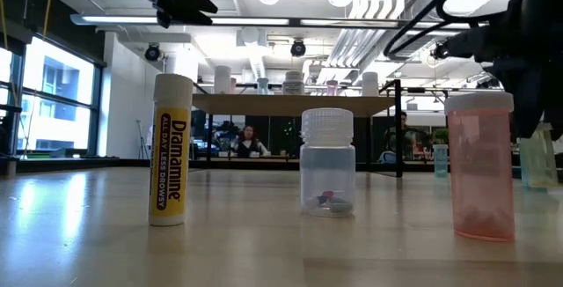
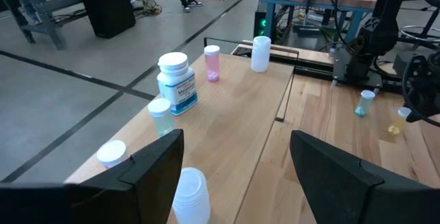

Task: Pick and place medicine bottles onto shelf by color
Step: Put the yellow pill bottle on the shelf

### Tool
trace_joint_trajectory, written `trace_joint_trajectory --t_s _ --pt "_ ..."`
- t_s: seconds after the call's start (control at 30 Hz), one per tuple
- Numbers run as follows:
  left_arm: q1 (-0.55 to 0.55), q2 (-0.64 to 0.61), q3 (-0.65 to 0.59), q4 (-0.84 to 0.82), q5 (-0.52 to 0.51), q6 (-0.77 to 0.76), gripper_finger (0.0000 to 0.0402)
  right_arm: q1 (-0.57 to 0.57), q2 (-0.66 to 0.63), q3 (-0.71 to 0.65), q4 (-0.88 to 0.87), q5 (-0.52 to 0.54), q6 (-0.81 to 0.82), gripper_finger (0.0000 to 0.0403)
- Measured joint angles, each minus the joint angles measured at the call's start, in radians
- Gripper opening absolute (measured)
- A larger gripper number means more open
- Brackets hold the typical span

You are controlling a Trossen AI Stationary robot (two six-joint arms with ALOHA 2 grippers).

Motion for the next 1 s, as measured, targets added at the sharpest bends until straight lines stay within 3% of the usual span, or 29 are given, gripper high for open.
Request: trace_joint_trajectory --t_s 0.37,1.0 --pt "0.0 0.0 0.0 0.0 0.0 0.0 0.0257 -0.041 0.0 0.131 0.0 0.0 -0.093 0.0113" --pt "0.0 0.0 0.0 0.0 0.0 0.0 0.0257 -0.411 0.0 0.386 -0.005 0.017 -0.707 0.0113"
